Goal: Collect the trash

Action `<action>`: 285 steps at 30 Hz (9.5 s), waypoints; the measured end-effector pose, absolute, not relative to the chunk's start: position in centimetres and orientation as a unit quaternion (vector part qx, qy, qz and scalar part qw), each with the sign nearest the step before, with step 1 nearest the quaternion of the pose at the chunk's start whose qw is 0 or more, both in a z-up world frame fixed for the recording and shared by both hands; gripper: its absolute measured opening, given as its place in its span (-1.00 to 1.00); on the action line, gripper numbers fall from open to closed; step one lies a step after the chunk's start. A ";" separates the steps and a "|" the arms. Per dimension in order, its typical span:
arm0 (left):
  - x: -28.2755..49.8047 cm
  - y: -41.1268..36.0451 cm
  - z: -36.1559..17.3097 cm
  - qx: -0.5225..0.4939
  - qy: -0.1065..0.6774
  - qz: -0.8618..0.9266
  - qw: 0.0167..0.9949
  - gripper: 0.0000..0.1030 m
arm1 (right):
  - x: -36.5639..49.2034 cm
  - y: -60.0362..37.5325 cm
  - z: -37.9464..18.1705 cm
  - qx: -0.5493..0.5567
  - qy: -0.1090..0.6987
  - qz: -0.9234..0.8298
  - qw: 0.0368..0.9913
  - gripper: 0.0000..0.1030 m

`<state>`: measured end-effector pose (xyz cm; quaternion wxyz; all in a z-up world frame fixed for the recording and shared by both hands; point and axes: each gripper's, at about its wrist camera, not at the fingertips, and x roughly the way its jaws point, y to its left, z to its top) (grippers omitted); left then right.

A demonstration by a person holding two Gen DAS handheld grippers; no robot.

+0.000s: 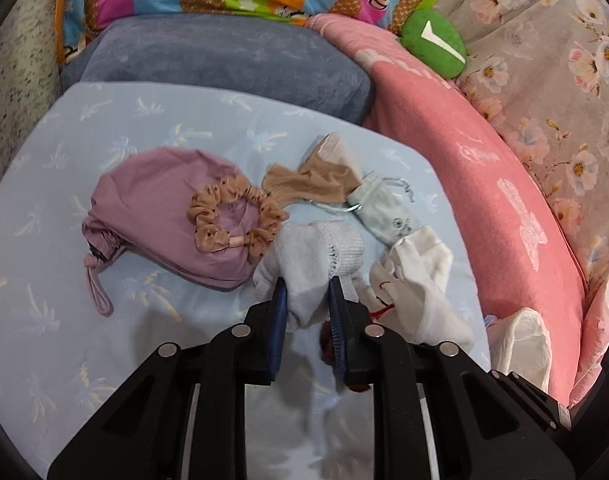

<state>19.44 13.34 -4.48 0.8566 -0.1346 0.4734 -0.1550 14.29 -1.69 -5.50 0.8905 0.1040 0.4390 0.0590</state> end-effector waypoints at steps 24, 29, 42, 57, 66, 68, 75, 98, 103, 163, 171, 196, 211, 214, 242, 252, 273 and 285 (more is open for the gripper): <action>10.9 1.3 3.1 -0.048 0.398 -0.254 0.880 -0.61 | 2.8 -14.1 4.3 0.158 0.324 -0.034 0.932 -0.85; 9.2 -1.9 3.6 -0.026 0.391 -0.280 0.876 -0.61 | 0.2 -17.2 4.9 0.169 0.311 -0.063 0.933 -0.85; 5.4 -10.1 3.9 0.033 0.385 -0.342 0.857 -0.60 | -5.6 -25.6 4.5 0.211 0.288 -0.136 0.924 -0.85; 3.2 -15.7 3.6 0.067 0.383 -0.381 0.839 -0.58 | -8.3 -30.4 3.2 0.236 0.287 -0.177 0.911 -0.84; 3.3 -16.3 3.2 0.069 0.382 -0.367 0.846 -0.03 | -8.6 -31.4 2.7 0.243 0.288 -0.192 0.906 -0.64; 3.4 -16.2 3.2 0.070 0.382 -0.363 0.847 -0.01 | -8.5 -31.3 2.8 0.243 0.287 -0.193 0.906 -0.58; 3.8 -15.7 3.2 0.068 0.382 -0.354 0.851 -0.01 | -7.9 -30.7 2.8 0.239 0.290 -0.185 0.908 -0.49; 5.8 -11.2 2.7 0.038 0.394 -0.315 0.863 0.04 | -5.1 -26.5 3.1 0.213 0.305 -0.152 0.916 -0.37; 6.6 -9.5 2.4 0.025 0.399 -0.303 0.865 0.04 | -3.9 -25.0 3.1 0.205 0.312 -0.141 0.917 -0.37; 26.9 21.3 -11.3 -0.124 0.502 -0.056 0.854 0.00 | 26.5 7.3 -12.1 0.163 0.513 0.084 0.838 -0.74; 26.1 20.2 -10.0 -0.125 0.499 -0.077 0.854 -0.53 | 25.0 6.3 -10.5 0.163 0.495 0.080 0.850 -0.79; 15.8 7.3 4.7 -0.055 0.369 -0.202 0.906 -0.57 | 9.8 -9.0 5.9 0.208 0.327 0.010 0.922 -0.81; 10.4 -3.0 6.3 0.005 0.353 -0.286 0.891 -0.57 | 1.4 -20.2 7.1 0.245 0.285 -0.060 0.925 -0.81; 9.5 -4.7 6.4 0.014 0.352 -0.300 0.887 -0.57 | 0.1 -22.1 6.9 0.252 0.281 -0.076 0.923 -0.81; 5.3 -16.4 4.5 0.065 0.386 -0.382 0.837 -0.46 | -7.0 -32.6 3.1 0.304 0.279 -0.182 0.893 -0.70; 5.3 -17.3 4.4 0.068 0.375 -0.373 0.846 0.22 | -6.8 -32.9 2.8 0.291 0.283 -0.191 0.894 -0.58; 6.8 -15.4 2.7 0.062 0.394 -0.342 0.851 0.22 | -4.8 -30.9 1.5 0.264 0.319 -0.176 0.893 -0.47; 8.7 -11.1 1.2 0.040 0.412 -0.301 0.859 0.22 | -1.7 -27.1 0.5 0.241 0.346 -0.144 0.895 -0.38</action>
